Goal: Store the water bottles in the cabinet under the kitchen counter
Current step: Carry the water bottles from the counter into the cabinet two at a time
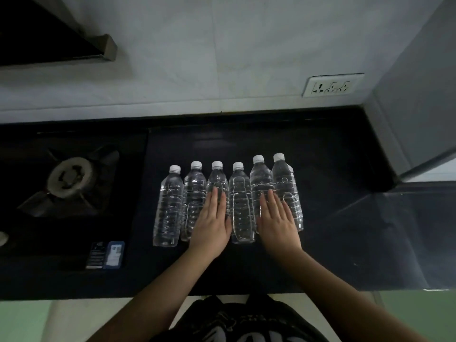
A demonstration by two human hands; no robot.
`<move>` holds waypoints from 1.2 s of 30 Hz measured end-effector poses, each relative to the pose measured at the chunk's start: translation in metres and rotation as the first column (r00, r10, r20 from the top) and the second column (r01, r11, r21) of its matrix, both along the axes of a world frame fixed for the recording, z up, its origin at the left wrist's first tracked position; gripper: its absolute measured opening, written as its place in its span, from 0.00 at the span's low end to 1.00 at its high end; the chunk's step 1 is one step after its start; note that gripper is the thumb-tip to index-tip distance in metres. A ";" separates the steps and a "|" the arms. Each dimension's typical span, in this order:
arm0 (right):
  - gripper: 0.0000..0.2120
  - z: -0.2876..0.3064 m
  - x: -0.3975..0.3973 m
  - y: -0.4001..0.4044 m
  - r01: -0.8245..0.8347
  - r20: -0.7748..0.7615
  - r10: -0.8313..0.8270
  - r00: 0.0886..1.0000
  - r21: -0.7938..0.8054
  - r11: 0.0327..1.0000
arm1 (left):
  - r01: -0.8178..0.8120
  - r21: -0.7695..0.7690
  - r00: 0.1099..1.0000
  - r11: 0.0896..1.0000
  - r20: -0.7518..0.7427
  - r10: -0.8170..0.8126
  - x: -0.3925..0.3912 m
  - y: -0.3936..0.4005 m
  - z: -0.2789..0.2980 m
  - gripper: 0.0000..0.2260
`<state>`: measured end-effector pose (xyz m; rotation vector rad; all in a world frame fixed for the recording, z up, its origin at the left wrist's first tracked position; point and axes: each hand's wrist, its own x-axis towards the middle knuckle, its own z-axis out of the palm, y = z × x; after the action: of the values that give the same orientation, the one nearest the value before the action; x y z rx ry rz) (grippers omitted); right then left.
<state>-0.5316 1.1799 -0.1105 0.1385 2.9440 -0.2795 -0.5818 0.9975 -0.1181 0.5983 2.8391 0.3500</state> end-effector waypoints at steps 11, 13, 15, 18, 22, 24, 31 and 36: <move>0.29 -0.011 0.018 0.002 -0.027 -0.056 0.029 0.998 0.040 0.999 | -0.048 -0.056 0.997 0.997 -0.065 0.044 0.041 0.003 -0.006 0.29; 0.29 -0.011 0.028 0.000 -0.018 -0.058 0.020 0.998 0.033 0.999 | -0.048 -0.059 0.997 0.997 -0.061 0.045 0.051 0.003 -0.005 0.29; 0.29 -0.012 0.041 -0.002 -0.010 -0.055 0.011 0.998 0.013 1.000 | -0.053 -0.052 0.997 0.997 -0.051 0.050 0.062 0.001 -0.006 0.30; 0.29 -0.013 0.064 -0.007 0.002 -0.052 -0.002 0.999 -0.007 1.000 | -0.051 -0.049 0.996 0.997 -0.075 0.047 0.075 -0.004 -0.007 0.30; 0.29 -0.014 0.099 -0.015 0.021 -0.053 -0.023 0.998 -0.039 0.999 | -0.006 -0.040 0.998 0.999 -0.065 0.003 0.089 -0.015 -0.006 0.30; 0.29 -0.009 0.117 -0.018 0.020 -0.037 -0.023 0.999 -0.076 0.997 | 0.017 -0.023 0.998 1.000 -0.062 -0.018 0.097 -0.023 -0.005 0.30; 0.28 0.001 0.157 -0.038 0.074 -0.072 -0.083 0.994 -0.114 0.991 | 0.067 0.011 0.994 0.998 -0.082 -0.066 0.127 -0.043 -0.013 0.30; 0.32 0.002 0.148 -0.046 0.193 -0.052 -0.203 0.978 -0.153 0.969 | -0.006 0.033 1.000 0.999 0.004 0.006 0.135 -0.049 -0.007 0.32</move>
<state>-0.3834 1.1335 -0.1090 0.4117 2.9646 -0.5382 -0.4472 0.9481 -0.1253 0.5948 2.8373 0.3986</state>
